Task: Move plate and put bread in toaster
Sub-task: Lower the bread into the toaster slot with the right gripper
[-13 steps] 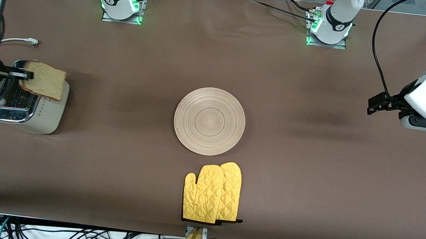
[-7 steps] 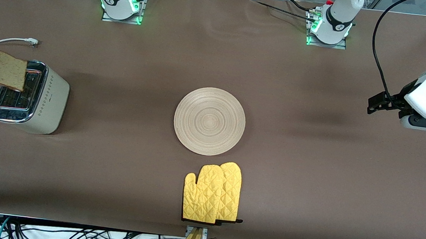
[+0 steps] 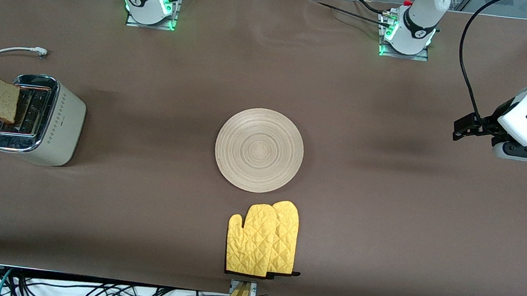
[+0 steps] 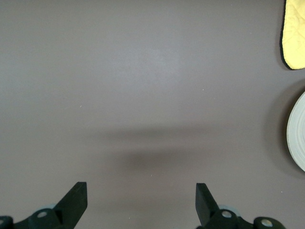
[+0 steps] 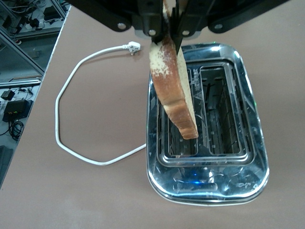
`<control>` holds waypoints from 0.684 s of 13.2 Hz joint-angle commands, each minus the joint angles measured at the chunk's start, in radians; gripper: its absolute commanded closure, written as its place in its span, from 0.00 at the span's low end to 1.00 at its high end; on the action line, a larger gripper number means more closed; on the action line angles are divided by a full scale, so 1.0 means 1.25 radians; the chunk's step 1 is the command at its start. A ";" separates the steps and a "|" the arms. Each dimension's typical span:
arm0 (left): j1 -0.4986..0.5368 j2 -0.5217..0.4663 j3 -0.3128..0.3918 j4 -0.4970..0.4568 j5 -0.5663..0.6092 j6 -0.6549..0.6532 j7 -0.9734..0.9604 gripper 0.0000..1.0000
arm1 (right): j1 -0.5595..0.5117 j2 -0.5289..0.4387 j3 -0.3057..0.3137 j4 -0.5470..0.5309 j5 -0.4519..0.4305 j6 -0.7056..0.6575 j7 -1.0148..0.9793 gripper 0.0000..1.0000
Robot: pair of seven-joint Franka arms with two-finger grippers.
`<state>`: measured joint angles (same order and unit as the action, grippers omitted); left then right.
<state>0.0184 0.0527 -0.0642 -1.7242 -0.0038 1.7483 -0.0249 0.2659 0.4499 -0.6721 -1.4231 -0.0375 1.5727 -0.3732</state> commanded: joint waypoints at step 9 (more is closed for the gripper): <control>-0.007 0.002 -0.001 0.006 -0.015 -0.007 0.002 0.00 | -0.009 0.060 0.001 0.014 0.018 0.085 -0.003 1.00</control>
<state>0.0135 0.0528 -0.0672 -1.7242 -0.0038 1.7483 -0.0249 0.2602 0.5077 -0.6718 -1.4232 -0.0342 1.6599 -0.3732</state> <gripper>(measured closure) 0.000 0.912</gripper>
